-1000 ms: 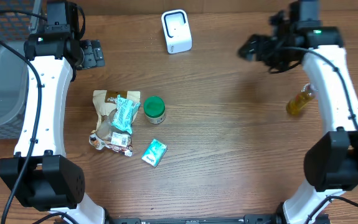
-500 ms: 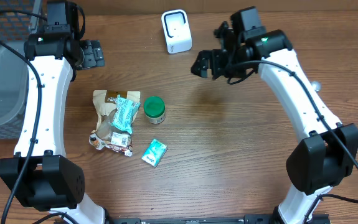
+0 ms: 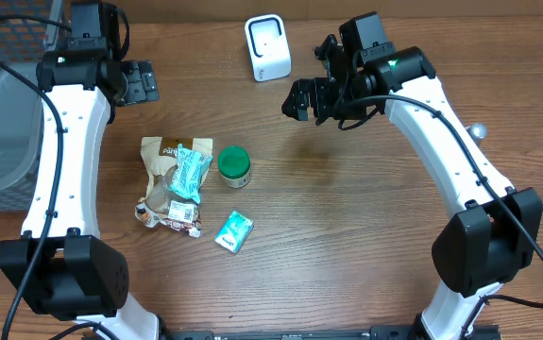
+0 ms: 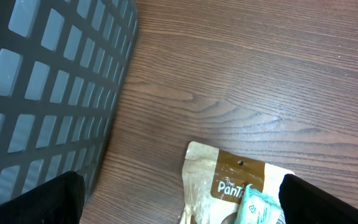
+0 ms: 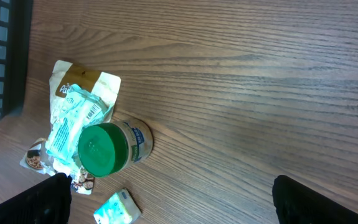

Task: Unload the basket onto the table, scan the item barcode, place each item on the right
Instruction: 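Release the bottle and move the right gripper back toward the jar, then lower the right gripper over the green-lidded jar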

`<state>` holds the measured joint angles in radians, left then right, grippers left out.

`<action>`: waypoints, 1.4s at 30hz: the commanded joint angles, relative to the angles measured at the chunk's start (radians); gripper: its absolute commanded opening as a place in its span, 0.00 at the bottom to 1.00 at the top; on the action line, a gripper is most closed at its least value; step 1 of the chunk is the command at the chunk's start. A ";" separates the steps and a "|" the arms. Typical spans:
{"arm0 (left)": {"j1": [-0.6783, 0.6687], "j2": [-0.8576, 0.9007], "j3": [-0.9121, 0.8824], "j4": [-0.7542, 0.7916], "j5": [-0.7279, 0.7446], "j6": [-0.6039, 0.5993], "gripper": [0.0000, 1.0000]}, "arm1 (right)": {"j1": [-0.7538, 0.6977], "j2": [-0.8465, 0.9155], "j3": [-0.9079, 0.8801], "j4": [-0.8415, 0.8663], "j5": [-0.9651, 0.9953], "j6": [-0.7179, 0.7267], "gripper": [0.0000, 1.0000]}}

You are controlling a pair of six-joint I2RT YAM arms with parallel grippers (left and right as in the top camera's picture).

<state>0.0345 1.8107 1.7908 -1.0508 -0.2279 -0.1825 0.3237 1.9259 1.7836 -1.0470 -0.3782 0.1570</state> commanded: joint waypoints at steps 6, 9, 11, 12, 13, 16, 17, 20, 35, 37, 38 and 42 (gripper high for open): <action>-0.002 -0.015 0.018 0.001 -0.007 0.014 1.00 | -0.005 0.005 0.002 0.006 -0.005 -0.001 1.00; -0.002 -0.015 0.018 0.001 -0.007 0.014 1.00 | -0.005 0.005 0.002 0.005 -0.005 -0.001 1.00; -0.002 -0.015 0.018 0.001 -0.007 0.014 1.00 | -0.005 0.005 0.002 0.005 -0.005 -0.001 1.00; -0.002 -0.015 0.018 0.002 -0.007 0.014 1.00 | -0.005 0.005 0.002 0.005 -0.005 -0.001 1.00; -0.002 -0.015 0.018 0.001 -0.007 0.014 0.99 | -0.005 0.005 0.002 0.006 -0.005 -0.001 1.00; -0.002 -0.015 0.018 0.001 -0.007 0.014 1.00 | -0.005 0.005 0.002 0.005 -0.005 -0.001 1.00; -0.002 -0.015 0.018 0.001 -0.007 0.014 1.00 | -0.005 0.005 0.002 0.006 -0.005 -0.001 1.00; -0.002 -0.015 0.018 0.002 -0.007 0.014 1.00 | -0.005 0.005 0.002 0.005 -0.005 -0.001 1.00; -0.002 -0.015 0.018 0.001 -0.007 0.014 0.99 | -0.005 0.005 0.002 0.014 -0.007 0.000 1.00; -0.002 -0.015 0.018 0.001 -0.007 0.014 0.99 | -0.005 0.005 0.002 0.013 -0.009 0.000 1.00; -0.002 -0.015 0.018 0.001 -0.007 0.014 1.00 | -0.005 0.005 0.002 0.011 -0.009 0.000 1.00; -0.002 -0.015 0.018 0.001 -0.007 0.014 1.00 | -0.003 0.005 0.002 -0.021 -0.030 0.000 1.00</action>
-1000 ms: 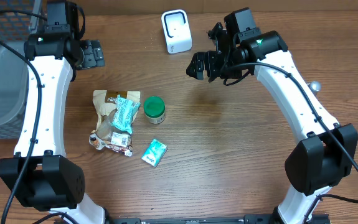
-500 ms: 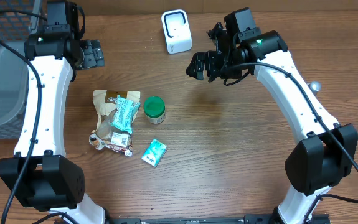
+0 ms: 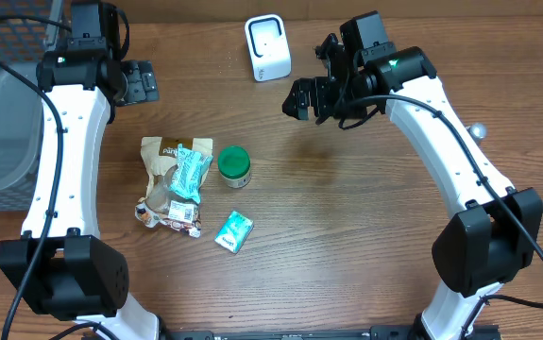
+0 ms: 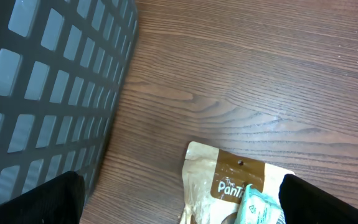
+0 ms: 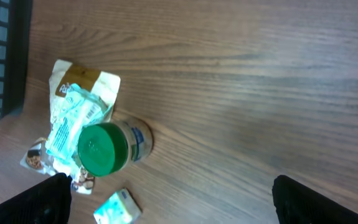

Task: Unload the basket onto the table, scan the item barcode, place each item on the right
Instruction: 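Lower the right gripper over the green-lidded jar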

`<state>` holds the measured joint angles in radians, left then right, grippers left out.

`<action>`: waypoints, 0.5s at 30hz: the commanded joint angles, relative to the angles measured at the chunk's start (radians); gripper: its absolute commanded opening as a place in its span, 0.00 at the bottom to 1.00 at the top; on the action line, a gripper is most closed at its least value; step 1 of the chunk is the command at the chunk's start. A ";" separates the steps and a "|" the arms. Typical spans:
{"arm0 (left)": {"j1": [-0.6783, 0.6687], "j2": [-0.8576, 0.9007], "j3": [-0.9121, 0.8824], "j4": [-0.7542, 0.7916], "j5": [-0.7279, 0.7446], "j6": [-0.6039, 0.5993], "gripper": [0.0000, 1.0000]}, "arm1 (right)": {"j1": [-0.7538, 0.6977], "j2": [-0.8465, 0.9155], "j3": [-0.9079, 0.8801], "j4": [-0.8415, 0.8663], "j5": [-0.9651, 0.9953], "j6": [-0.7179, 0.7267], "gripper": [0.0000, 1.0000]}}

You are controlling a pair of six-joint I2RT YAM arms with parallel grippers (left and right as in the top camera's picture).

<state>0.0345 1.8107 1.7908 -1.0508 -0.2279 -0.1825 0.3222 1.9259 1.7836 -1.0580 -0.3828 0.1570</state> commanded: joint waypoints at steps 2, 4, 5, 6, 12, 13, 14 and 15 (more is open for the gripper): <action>-0.002 -0.015 0.018 0.001 -0.007 0.014 1.00 | -0.001 0.005 0.002 -0.035 -0.043 0.000 1.00; -0.002 -0.015 0.018 0.001 -0.007 0.014 1.00 | -0.001 0.005 0.002 -0.054 -0.046 0.008 1.00; -0.002 -0.015 0.018 0.001 -0.007 0.014 0.99 | 0.000 0.005 0.002 -0.063 -0.046 0.026 1.00; -0.002 -0.015 0.018 0.001 -0.007 0.014 0.99 | 0.003 0.005 0.002 -0.075 -0.045 0.050 1.00; -0.002 -0.015 0.018 0.001 -0.007 0.014 1.00 | 0.061 0.005 0.002 -0.100 -0.045 0.115 1.00; -0.002 -0.015 0.018 0.001 -0.007 0.014 1.00 | 0.079 0.005 0.002 -0.093 -0.037 0.141 1.00; -0.002 -0.015 0.018 0.001 -0.007 0.014 1.00 | 0.097 0.005 0.002 -0.084 -0.023 0.175 1.00; -0.002 -0.015 0.018 0.001 -0.007 0.014 1.00 | 0.114 0.005 0.002 -0.074 -0.010 0.205 1.00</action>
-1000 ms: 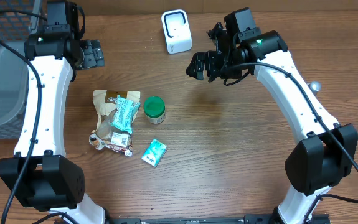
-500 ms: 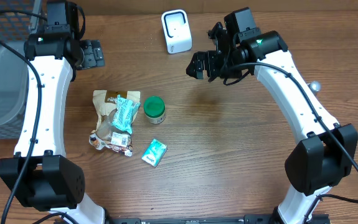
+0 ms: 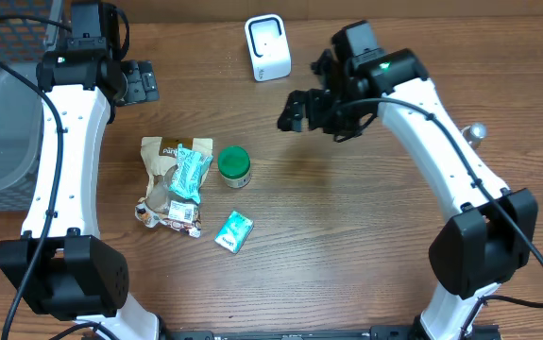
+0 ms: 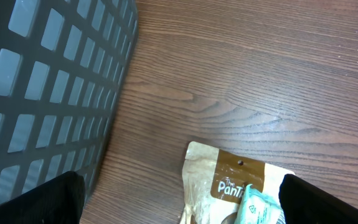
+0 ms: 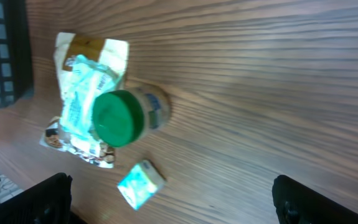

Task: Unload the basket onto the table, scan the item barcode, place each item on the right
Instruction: 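Lower the right gripper over the green-lidded jar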

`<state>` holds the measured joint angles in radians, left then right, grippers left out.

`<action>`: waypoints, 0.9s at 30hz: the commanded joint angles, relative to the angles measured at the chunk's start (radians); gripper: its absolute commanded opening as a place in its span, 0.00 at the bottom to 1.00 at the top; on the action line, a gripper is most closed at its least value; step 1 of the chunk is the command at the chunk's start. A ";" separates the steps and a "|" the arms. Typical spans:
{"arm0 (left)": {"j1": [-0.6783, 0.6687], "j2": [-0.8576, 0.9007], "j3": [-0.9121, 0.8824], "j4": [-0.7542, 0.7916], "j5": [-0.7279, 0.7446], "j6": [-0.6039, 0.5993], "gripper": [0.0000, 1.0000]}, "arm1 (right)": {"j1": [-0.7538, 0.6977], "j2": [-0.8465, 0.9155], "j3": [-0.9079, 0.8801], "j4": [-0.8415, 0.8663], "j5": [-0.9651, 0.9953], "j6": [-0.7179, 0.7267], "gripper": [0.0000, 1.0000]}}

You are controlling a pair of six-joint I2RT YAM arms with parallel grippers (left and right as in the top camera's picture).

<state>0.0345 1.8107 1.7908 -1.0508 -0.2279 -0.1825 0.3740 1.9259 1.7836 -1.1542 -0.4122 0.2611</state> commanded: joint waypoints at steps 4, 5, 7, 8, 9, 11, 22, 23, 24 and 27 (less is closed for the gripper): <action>-0.002 -0.015 0.018 0.001 -0.007 0.014 1.00 | 0.148 0.005 0.002 0.053 0.139 0.193 1.00; -0.002 -0.015 0.018 0.001 -0.007 0.014 1.00 | 0.176 0.005 0.002 0.059 0.192 0.221 1.00; -0.002 -0.015 0.018 0.001 -0.007 0.014 0.99 | 0.224 0.005 0.002 0.073 0.280 0.259 1.00; -0.002 -0.015 0.018 0.001 -0.007 0.014 1.00 | 0.251 0.006 0.002 0.082 0.328 0.276 1.00; -0.002 -0.015 0.018 0.001 -0.007 0.014 0.99 | 0.276 0.006 0.002 0.089 0.370 0.294 1.00; -0.002 -0.015 0.018 0.001 -0.007 0.014 1.00 | 0.325 0.011 0.002 0.098 0.465 0.350 1.00; -0.002 -0.015 0.018 0.001 -0.007 0.014 1.00 | 0.509 0.138 0.002 0.205 0.737 0.419 1.00; -0.002 -0.015 0.018 0.001 -0.007 0.014 1.00 | 0.513 0.151 0.002 0.219 0.737 0.419 1.00; -0.002 -0.015 0.018 0.001 -0.007 0.014 1.00 | 0.513 0.165 0.002 0.232 0.737 0.419 1.00; -0.002 -0.015 0.018 0.001 -0.007 0.014 1.00 | 0.511 0.193 0.002 0.241 0.737 0.419 1.00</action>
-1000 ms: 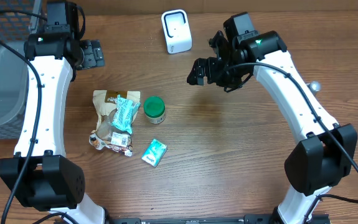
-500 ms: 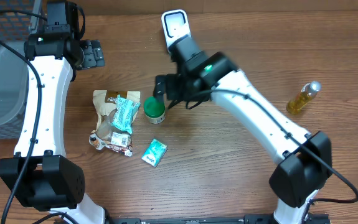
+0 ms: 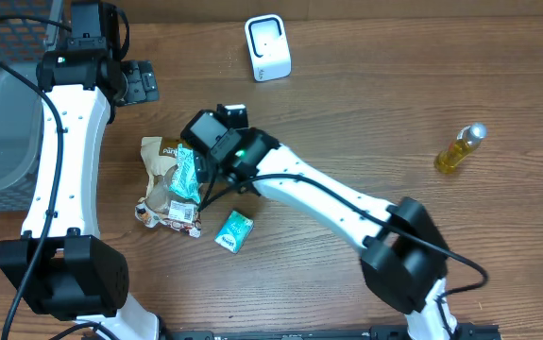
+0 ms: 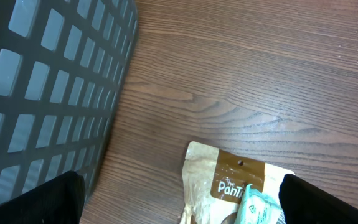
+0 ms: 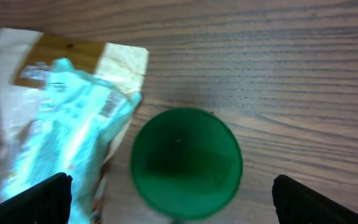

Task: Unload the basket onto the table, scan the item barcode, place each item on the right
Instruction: 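Lower the right gripper over the green-lidded jar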

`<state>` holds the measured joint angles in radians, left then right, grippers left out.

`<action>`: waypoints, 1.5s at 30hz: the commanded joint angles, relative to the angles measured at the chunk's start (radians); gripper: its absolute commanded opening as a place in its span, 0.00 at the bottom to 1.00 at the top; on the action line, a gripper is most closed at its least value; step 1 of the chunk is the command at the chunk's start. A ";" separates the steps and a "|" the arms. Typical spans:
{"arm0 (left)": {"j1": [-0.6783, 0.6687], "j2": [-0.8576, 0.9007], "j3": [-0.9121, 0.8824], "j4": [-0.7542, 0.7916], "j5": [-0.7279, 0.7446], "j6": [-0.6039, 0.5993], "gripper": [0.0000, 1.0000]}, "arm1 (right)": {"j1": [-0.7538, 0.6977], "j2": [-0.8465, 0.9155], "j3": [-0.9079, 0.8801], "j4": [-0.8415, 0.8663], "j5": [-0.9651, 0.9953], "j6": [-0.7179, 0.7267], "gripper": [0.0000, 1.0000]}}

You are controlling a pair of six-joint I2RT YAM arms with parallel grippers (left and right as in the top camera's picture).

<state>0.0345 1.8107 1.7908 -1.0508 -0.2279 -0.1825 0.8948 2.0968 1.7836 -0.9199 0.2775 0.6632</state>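
A jar with a green lid stands on the table, right of a brown pouch with a teal packet on it. My right gripper is open just above the lid, one finger on either side. In the overhead view the right arm hides the jar. The white scanner stands at the back centre. A small teal box lies in front. My left gripper is open and empty at the back left, above the pouch's top edge.
A grey mesh basket sits at the left table edge, and its wall is close to the left gripper. A small yellow bottle stands at the far right.
My right gripper was beside the scanner, high over the table. It is now low over the green-lidded jar, still open. The left arm has not moved.
My right gripper hung open to the right of the scanner, looking down on the jar and packets from afar. It stayed there, then shifted a little to the left. Now it is close over the jar lid. The left gripper held still throughout.
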 commanded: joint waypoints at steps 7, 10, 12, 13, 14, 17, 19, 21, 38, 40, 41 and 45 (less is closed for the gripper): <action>-0.002 -0.015 0.018 0.001 -0.007 0.014 0.99 | -0.015 0.057 0.002 0.002 0.046 0.017 1.00; -0.002 -0.015 0.018 0.001 -0.007 0.014 0.99 | -0.015 0.059 0.002 -0.004 0.029 0.018 1.00; -0.002 -0.015 0.018 0.001 -0.007 0.014 0.99 | -0.015 0.059 0.002 -0.004 0.017 0.017 1.00; -0.002 -0.015 0.018 0.001 -0.007 0.014 1.00 | -0.015 0.059 0.002 -0.006 0.017 0.017 1.00; -0.002 -0.015 0.018 0.001 -0.007 0.014 0.99 | -0.015 0.059 0.002 -0.010 0.017 0.017 0.99; -0.002 -0.015 0.018 0.001 -0.007 0.014 1.00 | -0.015 0.059 0.002 -0.013 0.017 0.018 0.79; -0.002 -0.015 0.018 0.002 -0.007 0.014 1.00 | -0.015 0.059 0.002 -0.021 0.017 0.018 0.77; -0.002 -0.015 0.018 0.001 -0.007 0.014 1.00 | -0.015 0.059 0.002 -0.032 0.017 0.018 0.73; -0.002 -0.015 0.018 0.001 -0.007 0.014 1.00 | -0.015 0.059 0.002 -0.103 0.107 0.018 0.67; -0.002 -0.015 0.018 0.001 -0.007 0.014 1.00 | -0.015 0.059 0.002 -0.103 0.108 0.018 0.78; -0.002 -0.015 0.018 0.001 -0.007 0.014 1.00 | -0.015 0.059 0.002 -0.098 0.108 0.018 0.82; -0.002 -0.015 0.018 0.001 -0.007 0.014 1.00 | -0.015 0.059 0.002 -0.065 0.107 0.017 0.96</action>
<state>0.0345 1.8107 1.7908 -1.0508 -0.2279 -0.1825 0.8833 2.1391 1.7836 -1.0046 0.3668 0.6781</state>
